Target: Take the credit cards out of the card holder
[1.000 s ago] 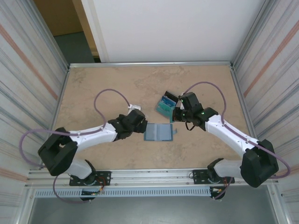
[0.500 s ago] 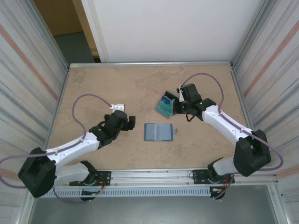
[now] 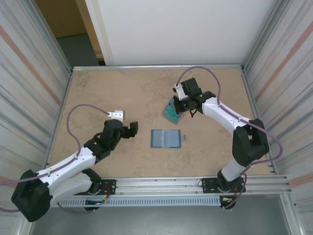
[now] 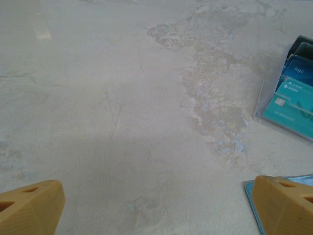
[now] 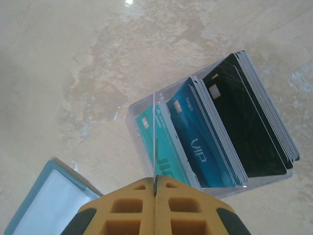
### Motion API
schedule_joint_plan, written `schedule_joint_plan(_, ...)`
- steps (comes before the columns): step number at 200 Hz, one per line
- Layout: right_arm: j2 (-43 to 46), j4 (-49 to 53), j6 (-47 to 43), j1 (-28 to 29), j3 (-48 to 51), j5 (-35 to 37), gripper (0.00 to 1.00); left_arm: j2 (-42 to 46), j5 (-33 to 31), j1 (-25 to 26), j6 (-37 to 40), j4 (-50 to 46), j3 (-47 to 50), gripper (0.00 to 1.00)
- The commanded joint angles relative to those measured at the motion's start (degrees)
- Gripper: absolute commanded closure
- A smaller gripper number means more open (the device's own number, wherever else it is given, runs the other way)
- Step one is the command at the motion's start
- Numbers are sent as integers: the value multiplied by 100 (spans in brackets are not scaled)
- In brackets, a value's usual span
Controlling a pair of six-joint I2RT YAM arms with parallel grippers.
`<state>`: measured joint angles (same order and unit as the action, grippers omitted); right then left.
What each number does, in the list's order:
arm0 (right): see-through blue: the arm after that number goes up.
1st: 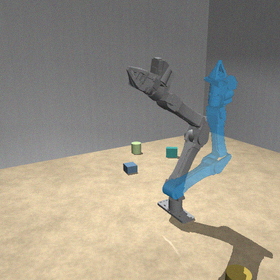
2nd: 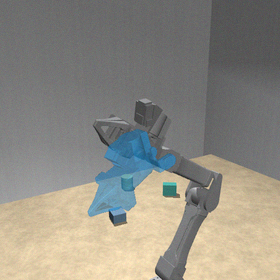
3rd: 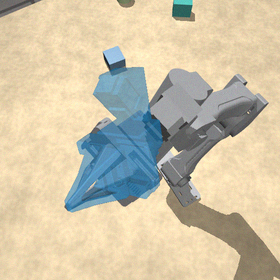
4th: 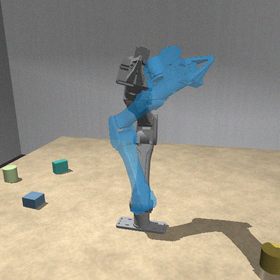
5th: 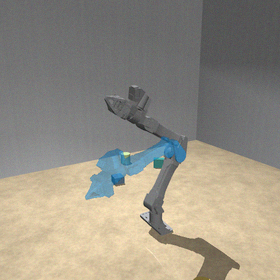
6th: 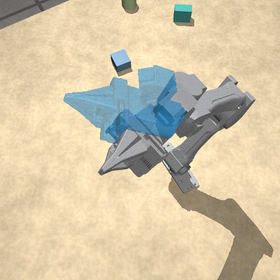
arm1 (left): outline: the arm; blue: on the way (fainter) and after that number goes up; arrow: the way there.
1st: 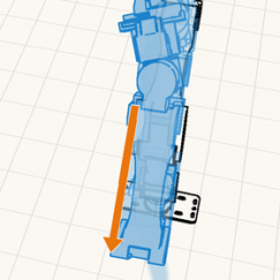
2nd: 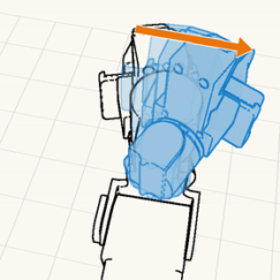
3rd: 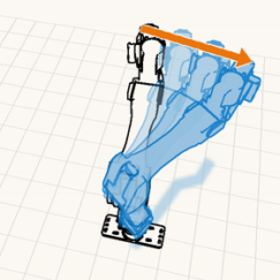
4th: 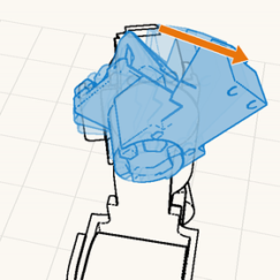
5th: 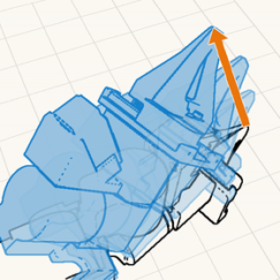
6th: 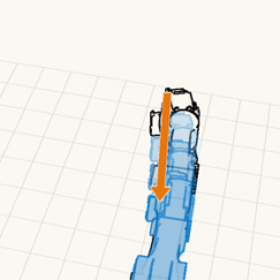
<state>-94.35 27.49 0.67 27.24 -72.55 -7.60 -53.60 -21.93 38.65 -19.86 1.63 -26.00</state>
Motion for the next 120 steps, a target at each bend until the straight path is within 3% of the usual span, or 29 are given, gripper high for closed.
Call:
schedule_joint_plan(1,-131,230,-620,-44,-287,-242,100,222,60,-58,127,136,102,1)
schedule_joint_plan(120,-733,821,-1639,-43,-783,126,100,462,115,-95,17,141,253,1)
